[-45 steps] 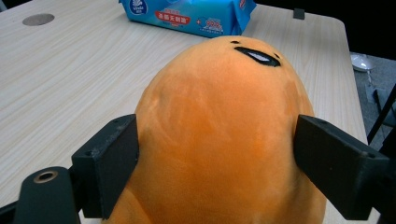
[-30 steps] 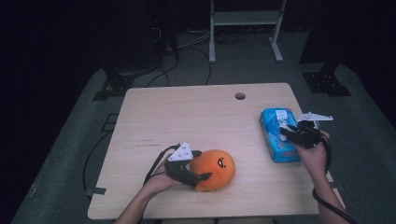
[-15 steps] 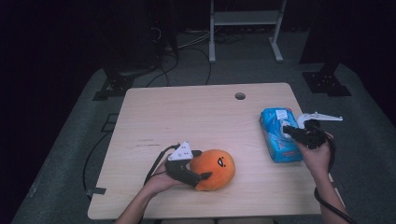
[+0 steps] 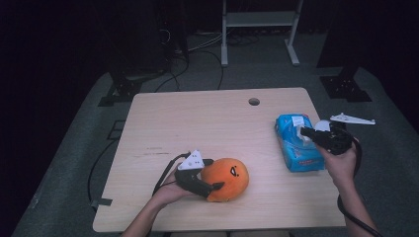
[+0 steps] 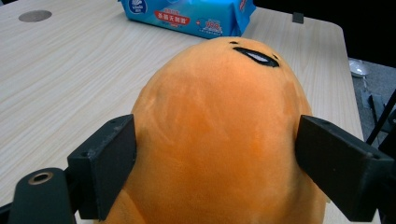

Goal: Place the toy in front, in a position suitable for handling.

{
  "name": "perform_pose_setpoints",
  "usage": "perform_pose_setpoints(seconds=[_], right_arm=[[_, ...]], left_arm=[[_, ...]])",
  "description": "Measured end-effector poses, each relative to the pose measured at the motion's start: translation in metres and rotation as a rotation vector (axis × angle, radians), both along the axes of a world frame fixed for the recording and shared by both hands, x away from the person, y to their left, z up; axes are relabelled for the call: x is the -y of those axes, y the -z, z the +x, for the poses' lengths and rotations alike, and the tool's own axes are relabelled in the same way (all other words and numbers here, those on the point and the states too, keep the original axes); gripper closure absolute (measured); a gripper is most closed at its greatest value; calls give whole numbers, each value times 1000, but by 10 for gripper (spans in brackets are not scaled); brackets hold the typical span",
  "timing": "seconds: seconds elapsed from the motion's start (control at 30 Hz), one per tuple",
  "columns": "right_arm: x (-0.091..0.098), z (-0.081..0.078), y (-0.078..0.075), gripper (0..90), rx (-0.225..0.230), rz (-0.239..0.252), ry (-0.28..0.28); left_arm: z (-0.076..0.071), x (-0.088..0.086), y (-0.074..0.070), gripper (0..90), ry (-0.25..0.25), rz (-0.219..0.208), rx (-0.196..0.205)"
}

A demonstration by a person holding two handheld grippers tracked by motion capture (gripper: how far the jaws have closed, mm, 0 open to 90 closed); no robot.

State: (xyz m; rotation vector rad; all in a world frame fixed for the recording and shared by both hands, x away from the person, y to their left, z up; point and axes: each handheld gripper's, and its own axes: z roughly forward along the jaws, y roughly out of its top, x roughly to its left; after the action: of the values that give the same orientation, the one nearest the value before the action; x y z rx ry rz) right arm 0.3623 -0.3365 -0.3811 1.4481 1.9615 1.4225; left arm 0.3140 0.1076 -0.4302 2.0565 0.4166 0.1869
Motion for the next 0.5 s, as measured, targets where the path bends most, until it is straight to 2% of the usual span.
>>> perform_pose_setpoints(seconds=[0.2, 0.23, 0.33, 0.5], right_arm=[[-4, -9, -12, 843, 30, 5, -34], [-8, -14, -19, 842, 41, 3, -53], [-13, -20, -25, 842, 55, -6, -81], [-35, -47, -42, 842, 100, -30, -202]], left_arm=[[1, 0, 1, 122, 0, -4, -3], [1, 0, 1, 121, 1, -3, -3], [1, 0, 1, 121, 1, -4, -2], [1, 1, 0, 121, 0, 0, -2]])
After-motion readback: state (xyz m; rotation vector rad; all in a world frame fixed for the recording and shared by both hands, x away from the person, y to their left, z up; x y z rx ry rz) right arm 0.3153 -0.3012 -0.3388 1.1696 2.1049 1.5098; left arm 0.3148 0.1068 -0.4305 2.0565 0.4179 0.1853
